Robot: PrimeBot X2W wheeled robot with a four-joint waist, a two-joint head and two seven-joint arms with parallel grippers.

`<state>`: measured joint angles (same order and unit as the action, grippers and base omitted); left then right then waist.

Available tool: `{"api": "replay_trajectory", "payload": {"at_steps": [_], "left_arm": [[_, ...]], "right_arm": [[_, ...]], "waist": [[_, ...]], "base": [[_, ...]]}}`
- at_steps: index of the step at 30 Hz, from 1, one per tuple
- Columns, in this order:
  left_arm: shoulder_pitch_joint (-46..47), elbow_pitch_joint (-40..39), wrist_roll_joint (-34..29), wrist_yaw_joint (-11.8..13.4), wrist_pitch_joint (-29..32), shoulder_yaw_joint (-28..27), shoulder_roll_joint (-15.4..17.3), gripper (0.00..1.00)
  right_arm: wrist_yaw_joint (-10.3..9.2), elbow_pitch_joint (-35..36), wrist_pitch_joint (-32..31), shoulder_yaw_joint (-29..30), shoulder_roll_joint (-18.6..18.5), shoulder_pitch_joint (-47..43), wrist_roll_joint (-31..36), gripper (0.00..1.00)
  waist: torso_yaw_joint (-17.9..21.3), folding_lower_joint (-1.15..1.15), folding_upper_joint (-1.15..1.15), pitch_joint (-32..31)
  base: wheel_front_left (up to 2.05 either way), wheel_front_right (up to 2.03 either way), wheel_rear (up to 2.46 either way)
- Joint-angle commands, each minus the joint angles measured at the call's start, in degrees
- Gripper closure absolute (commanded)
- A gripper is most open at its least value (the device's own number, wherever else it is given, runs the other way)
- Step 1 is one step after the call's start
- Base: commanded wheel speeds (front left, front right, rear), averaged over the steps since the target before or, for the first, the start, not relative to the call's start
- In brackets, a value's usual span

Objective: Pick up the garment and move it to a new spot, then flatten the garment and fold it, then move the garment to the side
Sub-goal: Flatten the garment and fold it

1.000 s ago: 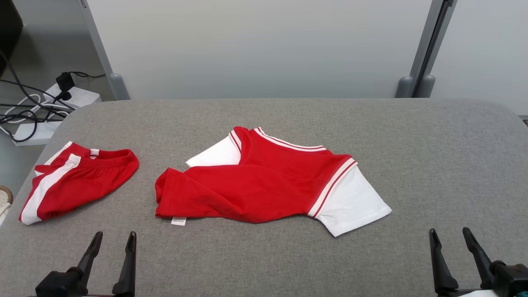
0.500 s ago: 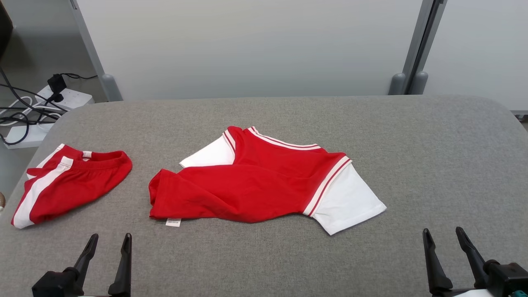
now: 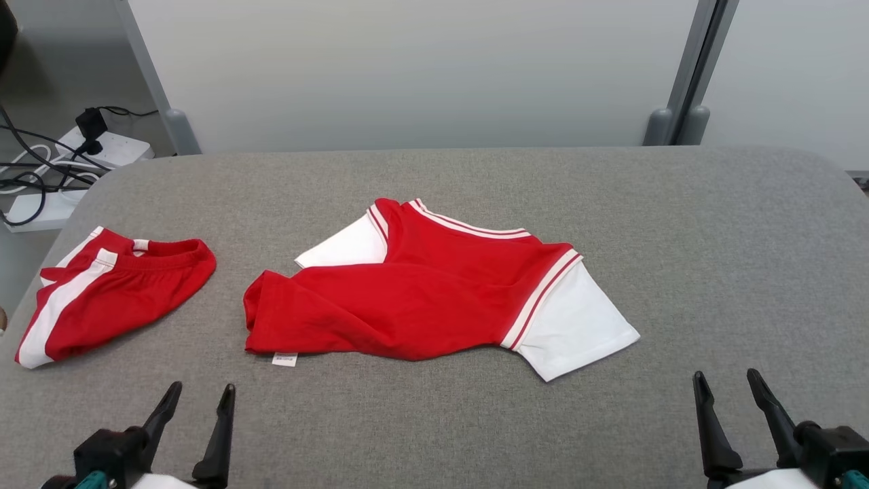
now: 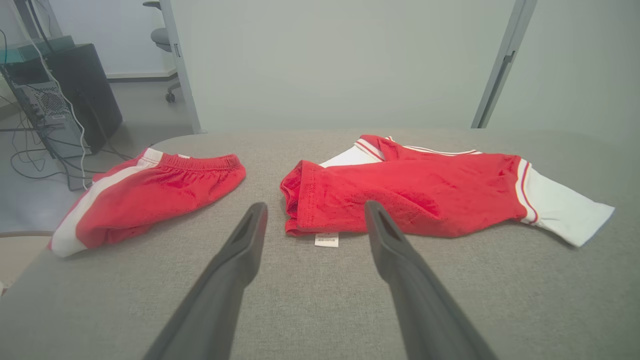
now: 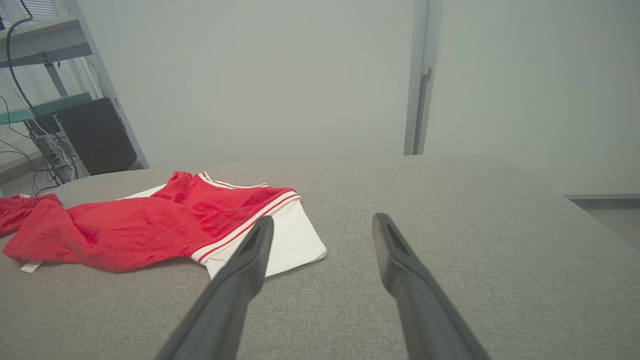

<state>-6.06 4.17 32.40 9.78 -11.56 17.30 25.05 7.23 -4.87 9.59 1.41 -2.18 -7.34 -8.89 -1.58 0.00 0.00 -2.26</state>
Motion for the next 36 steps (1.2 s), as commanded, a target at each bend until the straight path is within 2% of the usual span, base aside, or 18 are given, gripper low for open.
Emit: {"api": "replay_trajectory", "payload": {"at_steps": [1,4,8,13,15,21,36], "left_arm": [[5.42,-1.2,0.53,-1.18,1.22,-1.41,2.05,0.0],[8.74,-0.33,1.29,-3.88,4.81,0.53,2.56,0.0],[13.88,3.41,3.1,-8.13,10.04,2.67,3.2,0.0],[21.85,12.69,6.58,-14.2,14.17,3.89,3.32,0.0],[24.39,15.84,7.68,-15.52,14.76,4.39,3.3,0.0],[30.69,22.68,9.32,-17.01,14.6,6.52,3.76,0.0],[37.2,27.85,15.06,-17.26,11.58,13.77,6.37,0.0]], "right_arm": [[0.25,0.92,-0.48,-1.53,-0.7,3.39,-0.69,0.0],[0.25,0.16,-2.63,-1.7,-0.93,5.3,-0.36,0.0],[0.25,-1.78,-5.96,-3.48,-3.02,9.27,-0.86,0.0],[0.25,-6.45,-8.78,-7.65,-6.48,15.96,-2.26,0.0],[0.25,-8.23,-8.95,-8.86,-7.19,18.02,-2.96,0.0],[0.25,-13.35,-8.81,-11.72,-8.16,23.13,-3.92,0.0],[0.25,-21.89,-6.38,-15.39,-8.11,29.88,-5.97,0.0]], "waist": [[-0.12,0.0,0.0,0.71],[-0.12,0.0,0.0,2.03],[0.44,0.0,0.0,5.12],[1.44,0.0,0.0,10.49],[1.63,0.0,0.0,12.04],[1.9,0.0,0.0,15.71],[1.66,0.0,0.0,19.34]], "base": [[0.0,0.0,0.0],[0.0,0.0,0.0],[0.0,0.0,0.0],[0.0,0.0,0.0],[0.0,0.0,0.0],[0.0,0.0,0.0],[0.0,0.0,0.0]]}}
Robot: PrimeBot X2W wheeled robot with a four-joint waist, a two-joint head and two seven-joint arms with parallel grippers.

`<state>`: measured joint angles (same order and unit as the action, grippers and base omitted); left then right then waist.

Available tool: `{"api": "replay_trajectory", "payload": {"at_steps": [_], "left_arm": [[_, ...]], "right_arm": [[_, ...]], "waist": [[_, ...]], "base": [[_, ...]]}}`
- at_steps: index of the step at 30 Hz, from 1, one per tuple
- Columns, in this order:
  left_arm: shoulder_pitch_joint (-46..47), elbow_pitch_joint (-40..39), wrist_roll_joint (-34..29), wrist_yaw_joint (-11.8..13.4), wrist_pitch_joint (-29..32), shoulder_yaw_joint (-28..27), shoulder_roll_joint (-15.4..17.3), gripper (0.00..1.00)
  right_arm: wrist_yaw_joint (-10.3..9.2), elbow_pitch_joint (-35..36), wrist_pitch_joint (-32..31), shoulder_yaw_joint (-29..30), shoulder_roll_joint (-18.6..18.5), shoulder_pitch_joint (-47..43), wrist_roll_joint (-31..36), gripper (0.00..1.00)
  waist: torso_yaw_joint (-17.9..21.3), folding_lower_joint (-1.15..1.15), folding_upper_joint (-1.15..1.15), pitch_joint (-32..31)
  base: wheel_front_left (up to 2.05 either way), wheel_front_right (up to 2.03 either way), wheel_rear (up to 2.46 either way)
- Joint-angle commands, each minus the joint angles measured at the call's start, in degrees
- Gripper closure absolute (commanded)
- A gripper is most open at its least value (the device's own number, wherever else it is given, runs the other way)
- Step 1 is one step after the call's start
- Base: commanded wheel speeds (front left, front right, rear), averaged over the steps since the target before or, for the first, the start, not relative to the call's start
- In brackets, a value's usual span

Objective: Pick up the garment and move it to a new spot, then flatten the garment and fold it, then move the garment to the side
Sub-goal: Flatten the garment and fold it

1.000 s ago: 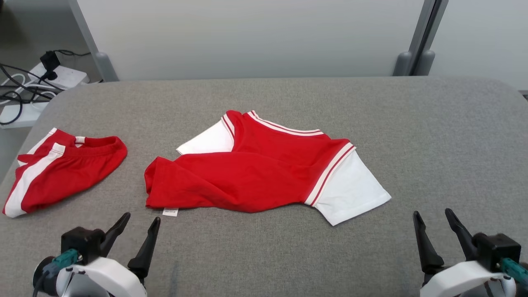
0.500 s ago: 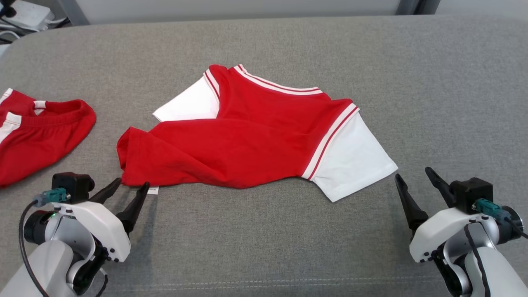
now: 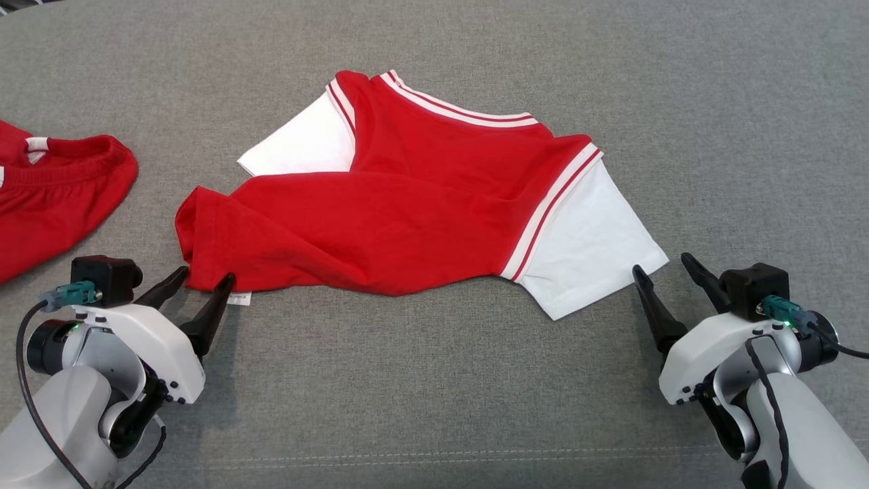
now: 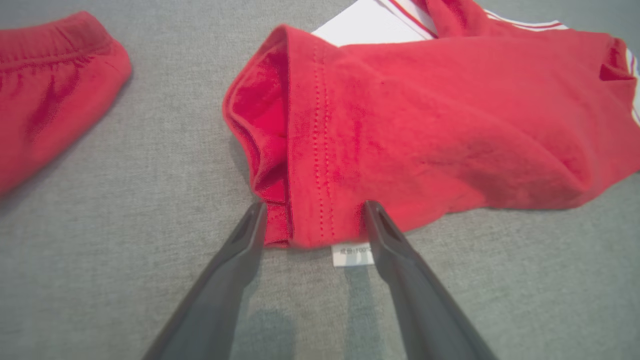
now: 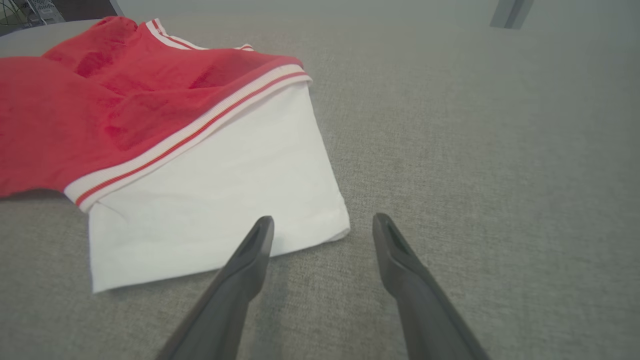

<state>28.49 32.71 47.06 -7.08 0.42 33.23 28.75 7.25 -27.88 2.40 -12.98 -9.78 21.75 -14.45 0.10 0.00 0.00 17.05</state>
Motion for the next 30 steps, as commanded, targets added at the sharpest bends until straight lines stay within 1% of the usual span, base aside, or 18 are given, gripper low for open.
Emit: {"api": "replay_trajectory", "payload": {"at_steps": [1,8,9,10,11,12,13,14,19,23,26,29,30], "left_arm": [[2.98,-0.49,0.76,-0.4,-0.68,-1.66,2.83,0.0],[4.71,0.01,3.09,-0.4,-2.05,2.0,3.76,0.0],[4.87,0.05,3.38,-0.4,-2.06,2.56,3.92,0.03],[5.02,0.02,3.69,-0.4,-2.25,3.03,4.09,0.15],[5.15,-0.02,3.99,-0.4,-2.48,3.46,4.24,0.31],[5.26,-0.1,4.28,-0.4,-2.65,3.91,4.37,0.54],[5.31,-0.26,4.56,-0.4,-2.76,4.4,4.53,0.76],[5.27,-0.58,5.2,-0.4,-2.97,4.7,4.53,1.0],[5.07,-1.89,6.28,-0.4,-3.96,7.01,5.55,1.0],[3.2,-4.25,6.14,-0.24,-6.15,7.65,6.2,1.0],[-0.65,-8.94,6.5,1.39,-7.16,7.49,7.52,1.0],[-6.72,-17.02,8.51,4.41,-7.17,6.56,10.06,1.0],[-6.72,-17.02,8.51,4.41,-7.17,6.56,10.06,1.0]], "right_arm": [[0.24,0.56,0.96,-1.18,-0.51,1.18,-0.6,0.0],[0.24,-3.6,2.01,-1.54,-0.55,3.28,-1.46,0.0],[0.24,-4.13,2.18,-1.58,-0.51,3.54,-1.55,0.0],[0.24,-4.64,2.34,-1.63,-0.43,3.8,-1.63,0.0],[0.24,-5.13,2.51,-1.69,-0.37,4.03,-1.71,0.13],[0.24,-5.6,2.69,-1.75,-0.3,4.25,-1.77,0.59],[0.24,-6.13,2.59,-1.87,-0.14,4.41,-2.02,1.0],[0.24,-6.6,2.55,-1.97,0.0,4.54,-2.33,1.0],[0.24,-8.01,3.76,-1.86,0.06,4.14,-3.4,1.0],[0.24,-6.52,5.98,-0.83,0.17,0.93,-4.82,1.0],[0.24,-2.99,7.47,1.25,0.05,-3.79,-5.61,1.0],[0.24,3.3,7.9,4.75,-0.09,-10.58,-5.92,1.0],[0.24,3.3,7.9,4.75,-0.09,-10.58,-5.92,1.0]], "waist": [[-0.07,0.0,0.0,0.17],[-0.65,0.0,0.0,0.54],[-0.74,0.0,0.0,0.56],[-0.81,0.0,0.0,0.56],[-0.89,0.0,0.0,0.55],[-0.95,0.0,0.0,0.52],[-0.99,0.0,0.0,0.5],[-1.02,0.0,0.0,0.47],[-1.19,0.0,0.0,0.13],[-1.09,0.0,0.0,-0.77],[-1.0,0.0,0.0,-1.54],[-1.12,0.0,0.0,-2.05],[-1.12,0.0,0.0,-2.05]], "base": [[0.0,0.0,0.0],[0.0,0.0,0.0],[0.0,0.0,0.0],[0.0,0.0,0.0],[0.0,0.0,0.0],[0.0,0.0,0.0],[0.0,0.0,0.0],[0.0,0.0,0.0],[0.0,0.0,0.0],[0.0,0.0,0.0],[0.0,0.0,0.0],[0.0,0.0,0.0],[0.0,0.0,0.0]]}}
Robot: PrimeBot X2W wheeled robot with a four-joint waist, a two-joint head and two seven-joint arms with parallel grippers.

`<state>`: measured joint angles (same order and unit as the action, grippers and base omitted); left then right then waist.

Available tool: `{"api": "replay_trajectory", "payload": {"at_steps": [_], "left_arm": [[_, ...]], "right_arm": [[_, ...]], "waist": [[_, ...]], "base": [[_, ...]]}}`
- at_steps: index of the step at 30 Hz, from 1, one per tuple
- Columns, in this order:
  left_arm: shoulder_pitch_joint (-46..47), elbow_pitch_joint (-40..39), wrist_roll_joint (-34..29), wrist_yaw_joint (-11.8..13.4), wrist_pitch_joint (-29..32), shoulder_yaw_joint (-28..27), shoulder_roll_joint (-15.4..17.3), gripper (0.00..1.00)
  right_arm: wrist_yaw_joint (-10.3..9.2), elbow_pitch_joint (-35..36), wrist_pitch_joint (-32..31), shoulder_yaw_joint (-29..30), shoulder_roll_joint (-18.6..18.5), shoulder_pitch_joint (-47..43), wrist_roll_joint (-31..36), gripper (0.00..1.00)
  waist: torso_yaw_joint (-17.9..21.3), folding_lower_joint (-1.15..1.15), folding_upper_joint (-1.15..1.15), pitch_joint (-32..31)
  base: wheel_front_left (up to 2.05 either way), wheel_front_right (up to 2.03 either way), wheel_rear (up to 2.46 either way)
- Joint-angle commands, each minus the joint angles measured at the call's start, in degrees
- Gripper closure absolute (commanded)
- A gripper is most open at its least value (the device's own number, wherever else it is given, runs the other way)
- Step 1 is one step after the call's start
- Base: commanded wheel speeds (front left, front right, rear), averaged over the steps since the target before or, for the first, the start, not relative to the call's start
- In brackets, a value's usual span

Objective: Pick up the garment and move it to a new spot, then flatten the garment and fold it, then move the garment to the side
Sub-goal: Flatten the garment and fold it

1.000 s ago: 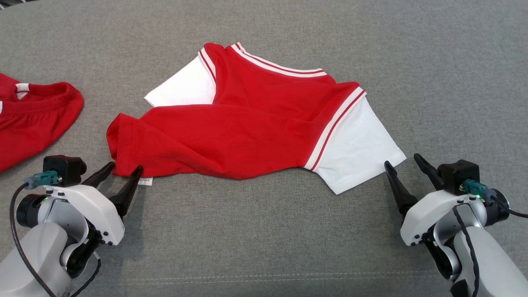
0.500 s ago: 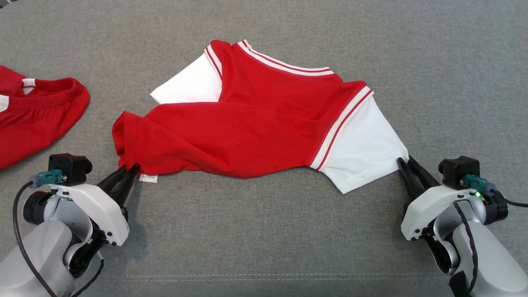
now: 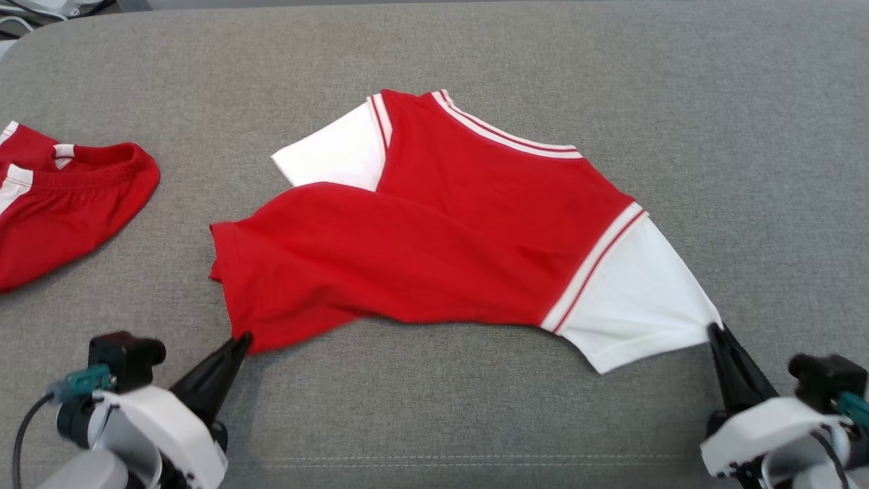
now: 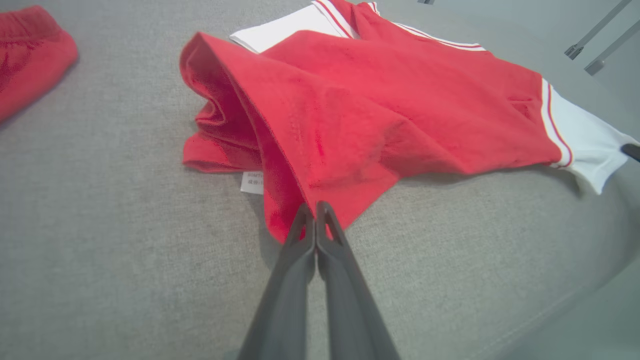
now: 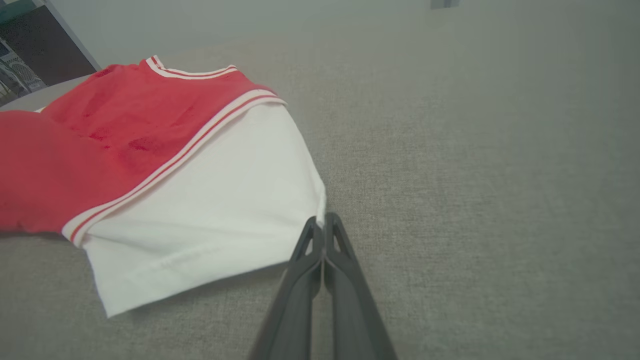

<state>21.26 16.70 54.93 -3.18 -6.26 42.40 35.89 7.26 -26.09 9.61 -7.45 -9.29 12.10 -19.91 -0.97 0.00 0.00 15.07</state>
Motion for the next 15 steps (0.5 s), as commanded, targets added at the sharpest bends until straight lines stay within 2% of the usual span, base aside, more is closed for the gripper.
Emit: {"api": "replay_trajectory", "payload": {"at_steps": [1,5,7,9,11,13,15], "left_arm": [[-1.82,-4.36,1.34,1.76,-0.28,-2.95,4.22,1.0],[-11.34,-19.31,5.8,7.17,0.47,-5.39,9.57,1.0],[-14.53,-26.36,8.18,8.36,1.02,-6.55,11.93,1.0],[-14.5,-31.42,10.56,7.18,2.81,-7.52,13.87,1.0],[-10.77,-32.75,14.71,3.66,7.08,-8.41,14.73,1.0],[-3.11,-29.87,19.3,-0.21,13.46,-9.68,15.11,1.0],[7.61,-23.2,24.27,-1.73,20.7,-11.7,14.37,1.0]], "right_arm": [[0.23,4.27,0.44,0.73,-0.39,-3.6,-0.83,1.0],[0.23,17.47,-3.45,7.21,1.66,-14.54,-3.03,1.0],[0.23,24.4,-7.09,9.14,3.12,-18.6,-6.06,1.0],[0.23,29.84,-11.82,10.17,4.26,-19.31,-11.02,1.0],[0.23,32.32,-17.44,9.78,4.58,-14.14,-16.5,1.0],[0.23,31.47,-22.65,8.05,3.11,-2.31,-18.91,1.0],[0.23,26.49,-26.16,6.34,2.93,14.11,-20.41,1.0]], "waist": [[-0.12,0.0,0.0,-0.11],[-0.5,0.0,0.0,0.82],[-0.85,0.0,0.0,1.59],[-1.28,0.0,0.0,2.64],[-1.36,0.0,0.0,3.14],[-0.64,0.0,0.0,3.04],[0.54,0.0,0.0,2.79]], "base": [[0.0,0.0,0.0],[0.0,0.0,0.0],[0.0,0.0,0.0],[0.0,0.0,0.0],[0.0,0.0,0.0],[0.0,0.0,0.0],[0.0,0.0,0.0]]}}
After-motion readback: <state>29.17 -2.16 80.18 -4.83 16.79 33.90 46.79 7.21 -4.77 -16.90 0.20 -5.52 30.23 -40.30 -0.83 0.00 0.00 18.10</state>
